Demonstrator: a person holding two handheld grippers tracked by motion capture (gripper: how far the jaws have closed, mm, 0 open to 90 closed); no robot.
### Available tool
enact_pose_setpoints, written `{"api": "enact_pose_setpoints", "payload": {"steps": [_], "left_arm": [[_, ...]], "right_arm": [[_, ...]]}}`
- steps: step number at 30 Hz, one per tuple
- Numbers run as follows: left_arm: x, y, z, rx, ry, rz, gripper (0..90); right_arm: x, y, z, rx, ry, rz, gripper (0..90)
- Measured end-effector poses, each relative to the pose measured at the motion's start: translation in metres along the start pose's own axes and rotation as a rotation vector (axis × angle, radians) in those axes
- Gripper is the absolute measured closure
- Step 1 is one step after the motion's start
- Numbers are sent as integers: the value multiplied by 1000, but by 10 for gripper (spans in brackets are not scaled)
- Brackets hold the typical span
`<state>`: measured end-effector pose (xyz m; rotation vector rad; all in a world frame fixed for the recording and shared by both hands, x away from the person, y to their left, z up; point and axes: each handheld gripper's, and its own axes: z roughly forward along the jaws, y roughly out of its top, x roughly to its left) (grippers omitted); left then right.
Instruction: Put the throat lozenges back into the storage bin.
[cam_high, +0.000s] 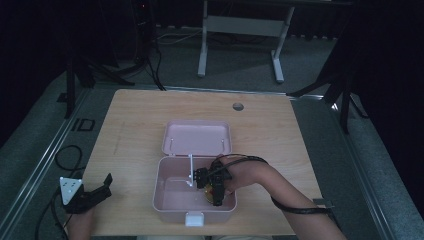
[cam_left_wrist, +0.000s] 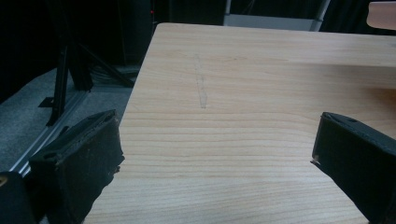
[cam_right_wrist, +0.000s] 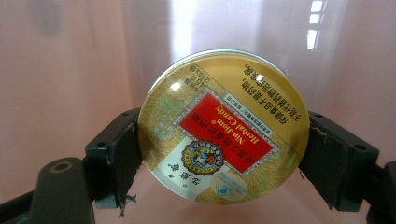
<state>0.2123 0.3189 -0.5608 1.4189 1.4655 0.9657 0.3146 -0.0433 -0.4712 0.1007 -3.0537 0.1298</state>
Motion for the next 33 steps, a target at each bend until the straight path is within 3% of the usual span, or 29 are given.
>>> {"api": "enact_pose_setpoints", "payload": {"steps": [3,6,18,22,23,26,33], "left_arm": [[0,0,0,0,-1,-1,19],[0,0,0,0,-1,-1,19],[0,0,1,5,-2,1,19],[0,0,0,3,-3,0,19],[0,0,0,2,-4,1,19],[0,0,0,3,-2,3,19],[0,0,0,3,0,1,19]], "right_arm": [[0,1,7,12,3,4,199],[-3,1,10,8,22,49,199],[2,4,20,71,12,23,188],[3,5,18,73,29,31,148],[3,4,18,79,40,14,126],[7,3,11,51,12,-4,137],[13,-5,-22,-70,-72,-22,134]]}}
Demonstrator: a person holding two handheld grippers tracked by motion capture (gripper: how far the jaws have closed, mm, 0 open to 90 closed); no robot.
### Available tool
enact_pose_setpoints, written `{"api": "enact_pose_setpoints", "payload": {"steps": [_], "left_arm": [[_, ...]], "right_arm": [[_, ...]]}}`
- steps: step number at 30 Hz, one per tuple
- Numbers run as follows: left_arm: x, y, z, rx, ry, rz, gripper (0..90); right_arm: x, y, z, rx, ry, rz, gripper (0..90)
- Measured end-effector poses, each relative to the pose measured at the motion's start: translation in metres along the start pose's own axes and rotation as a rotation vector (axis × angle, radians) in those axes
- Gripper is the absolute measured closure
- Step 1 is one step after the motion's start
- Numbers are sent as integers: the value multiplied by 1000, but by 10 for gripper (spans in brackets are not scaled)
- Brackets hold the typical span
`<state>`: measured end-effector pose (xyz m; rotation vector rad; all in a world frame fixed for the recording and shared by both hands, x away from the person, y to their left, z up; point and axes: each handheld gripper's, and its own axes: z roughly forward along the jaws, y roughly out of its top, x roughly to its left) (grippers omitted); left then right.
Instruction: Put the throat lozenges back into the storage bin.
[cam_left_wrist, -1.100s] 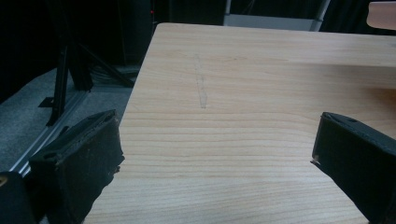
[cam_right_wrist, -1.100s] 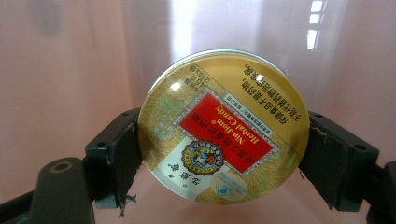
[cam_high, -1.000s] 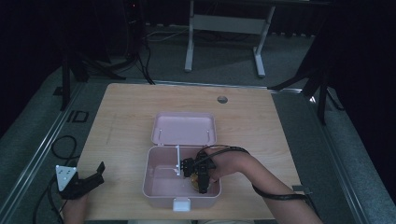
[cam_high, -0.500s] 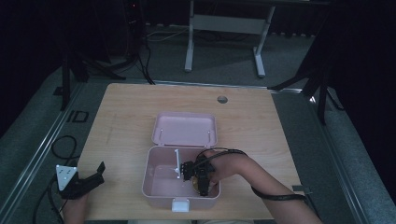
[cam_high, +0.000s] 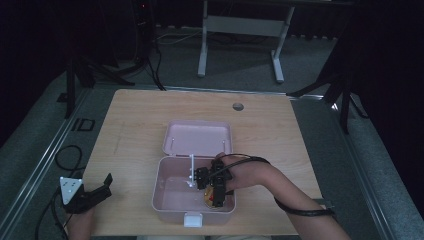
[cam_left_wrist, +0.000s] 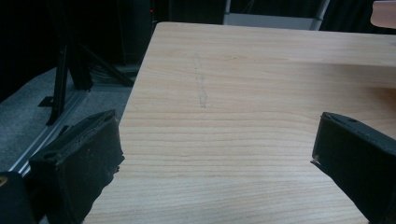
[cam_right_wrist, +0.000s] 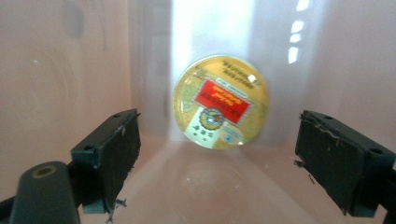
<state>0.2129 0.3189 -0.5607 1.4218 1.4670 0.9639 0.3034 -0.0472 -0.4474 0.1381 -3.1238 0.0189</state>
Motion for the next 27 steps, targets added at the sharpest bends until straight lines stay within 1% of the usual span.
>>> {"api": "enact_pose_setpoints", "payload": {"steps": [3,4,6,7,9,10,13,15,17,19,20,22,23,25,26,27], "left_arm": [[0,0,0,1,0,-1,19],[0,0,0,1,0,-1,19],[0,0,0,-2,0,-2,19],[0,0,0,-2,0,-3,19],[0,0,0,-4,2,-5,19],[0,0,-1,-7,2,-7,19],[1,-1,-1,-11,-1,-14,19],[1,-1,-2,-14,-3,-16,19],[0,-1,-2,-14,-1,-13,19],[0,-1,-2,-12,0,-12,19],[0,-1,-2,-11,-1,-12,19],[0,-1,-1,-9,-2,-12,19],[0,-1,-1,-8,-2,-12,19],[0,-1,-1,-6,-2,-10,19],[0,-1,-1,-6,-1,-12,19],[0,-1,-1,-6,-1,-12,19]], "right_arm": [[2,-9,-17,-66,-31,-4,131],[2,-13,-22,-97,-50,-8,131],[1,-22,-34,-149,-75,1,128],[1,-28,-40,-189,-101,-1,128],[0,-38,-49,-223,-123,17,128],[-1,-45,-53,-246,-143,27,128],[-3,-65,-64,-320,-195,75,128],[-4,-80,-67,-359,-225,105,128],[-5,-96,-67,-371,-241,133,128],[-7,-110,-64,-373,-232,165,128],[-8,-117,-61,-371,-237,176,128],[-10,-133,-52,-363,-224,212,128],[-11,-138,-48,-362,-230,225,129],[-13,-147,-42,-366,-223,247,128],[-15,-152,-38,-372,-233,261,128],[-16,-158,-33,-386,-236,285,128]]}}
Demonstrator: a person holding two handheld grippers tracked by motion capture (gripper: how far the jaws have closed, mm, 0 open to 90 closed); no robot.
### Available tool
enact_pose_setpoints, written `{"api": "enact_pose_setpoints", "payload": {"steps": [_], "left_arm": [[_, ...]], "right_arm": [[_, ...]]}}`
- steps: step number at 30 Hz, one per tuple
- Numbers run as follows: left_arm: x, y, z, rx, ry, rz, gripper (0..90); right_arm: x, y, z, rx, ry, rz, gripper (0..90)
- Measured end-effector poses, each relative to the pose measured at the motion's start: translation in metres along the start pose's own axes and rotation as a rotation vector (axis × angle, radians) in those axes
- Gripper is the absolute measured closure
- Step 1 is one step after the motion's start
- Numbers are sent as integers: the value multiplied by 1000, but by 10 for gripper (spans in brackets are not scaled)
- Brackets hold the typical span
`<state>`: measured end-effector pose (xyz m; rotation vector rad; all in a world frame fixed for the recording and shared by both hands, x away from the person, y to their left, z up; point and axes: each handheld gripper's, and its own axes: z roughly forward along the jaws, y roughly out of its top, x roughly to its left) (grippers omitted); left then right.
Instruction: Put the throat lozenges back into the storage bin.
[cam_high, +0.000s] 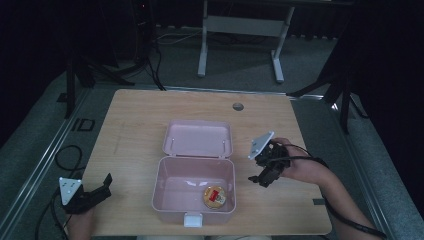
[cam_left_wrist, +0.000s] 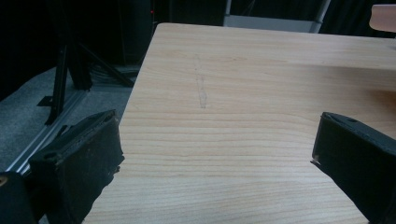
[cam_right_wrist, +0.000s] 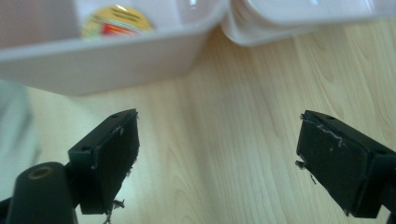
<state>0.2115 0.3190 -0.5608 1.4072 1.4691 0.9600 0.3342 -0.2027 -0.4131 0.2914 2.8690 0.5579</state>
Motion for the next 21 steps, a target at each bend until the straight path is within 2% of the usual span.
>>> {"api": "enact_pose_setpoints", "payload": {"steps": [5,10,14,16,19,21], "left_arm": [[0,0,0,0,2,2,19],[0,0,0,0,1,2,19],[0,0,0,-1,1,4,19],[0,0,0,-2,-1,5,19],[0,0,0,0,-3,8,19],[0,0,0,1,-3,9,19]], "right_arm": [[-5,-26,15,-33,-21,58,128],[-7,-53,34,-73,-87,128,126],[-9,-73,47,-132,-131,201,126],[-10,-83,54,-146,-124,239,126],[-9,-97,64,-163,-144,275,125],[-9,-107,67,-208,-176,311,126]]}}
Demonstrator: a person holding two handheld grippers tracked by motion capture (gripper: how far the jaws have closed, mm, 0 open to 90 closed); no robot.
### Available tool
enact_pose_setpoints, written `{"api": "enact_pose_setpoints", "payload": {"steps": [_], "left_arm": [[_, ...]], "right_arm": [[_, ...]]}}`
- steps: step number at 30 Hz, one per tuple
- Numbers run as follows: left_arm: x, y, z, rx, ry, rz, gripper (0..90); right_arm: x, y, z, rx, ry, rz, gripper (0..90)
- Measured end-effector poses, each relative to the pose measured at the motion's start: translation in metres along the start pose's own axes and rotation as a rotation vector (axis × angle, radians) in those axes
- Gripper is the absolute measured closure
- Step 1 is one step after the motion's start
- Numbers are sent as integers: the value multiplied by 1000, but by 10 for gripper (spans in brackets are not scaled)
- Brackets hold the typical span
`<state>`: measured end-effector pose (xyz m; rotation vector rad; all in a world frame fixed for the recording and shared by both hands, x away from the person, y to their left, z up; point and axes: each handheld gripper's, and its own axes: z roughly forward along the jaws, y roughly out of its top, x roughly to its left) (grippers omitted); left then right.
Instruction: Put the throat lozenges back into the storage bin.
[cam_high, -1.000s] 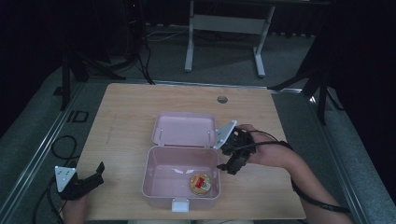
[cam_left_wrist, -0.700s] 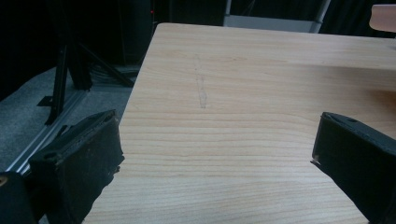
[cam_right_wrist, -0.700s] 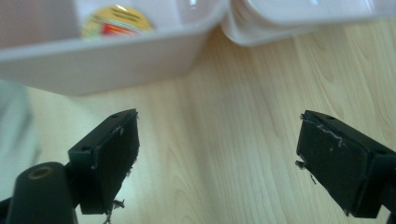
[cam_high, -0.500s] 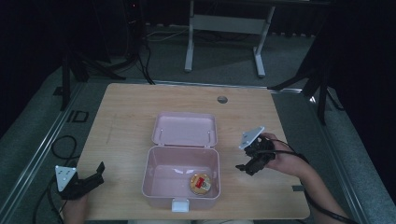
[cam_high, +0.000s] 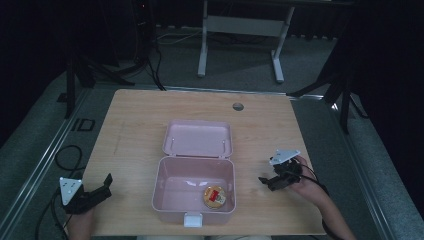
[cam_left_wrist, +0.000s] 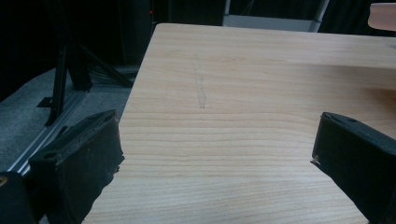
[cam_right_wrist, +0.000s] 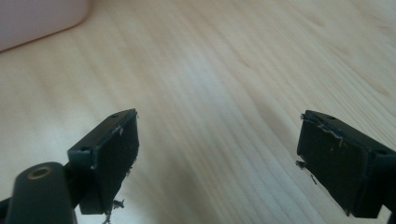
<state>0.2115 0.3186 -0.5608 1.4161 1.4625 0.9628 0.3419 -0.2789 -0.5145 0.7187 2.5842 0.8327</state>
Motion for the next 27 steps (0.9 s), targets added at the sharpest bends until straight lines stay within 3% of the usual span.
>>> {"api": "enact_pose_setpoints", "payload": {"steps": [1,4,6,8,10,14,18,20,24,27], "left_arm": [[0,0,0,0,0,0,19],[0,0,0,-2,0,-2,19],[0,0,0,-4,1,-4,19],[0,0,-1,-6,0,-6,19],[0,0,-1,-6,-1,-6,19],[1,0,-1,-5,-3,-7,19],[1,0,-1,-8,-2,-7,19],[0,0,-1,-10,-2,-7,19],[0,0,-1,-11,-2,-5,19],[0,0,-1,-12,-3,-7,19]], "right_arm": [[0,0,0,0,0,0,126],[-5,-21,3,-46,12,74,121],[-6,-31,5,-62,-17,88,121],[-8,-39,4,-95,-28,132,121],[-9,-46,2,-127,-81,157,121],[-17,-62,-2,-210,-213,272,122],[-27,-75,-9,-244,-301,376,126],[-30,-79,-12,-274,-322,419,125],[-32,-84,-14,-308,-375,460,126],[-32,-85,-14,-327,-373,469,126]]}}
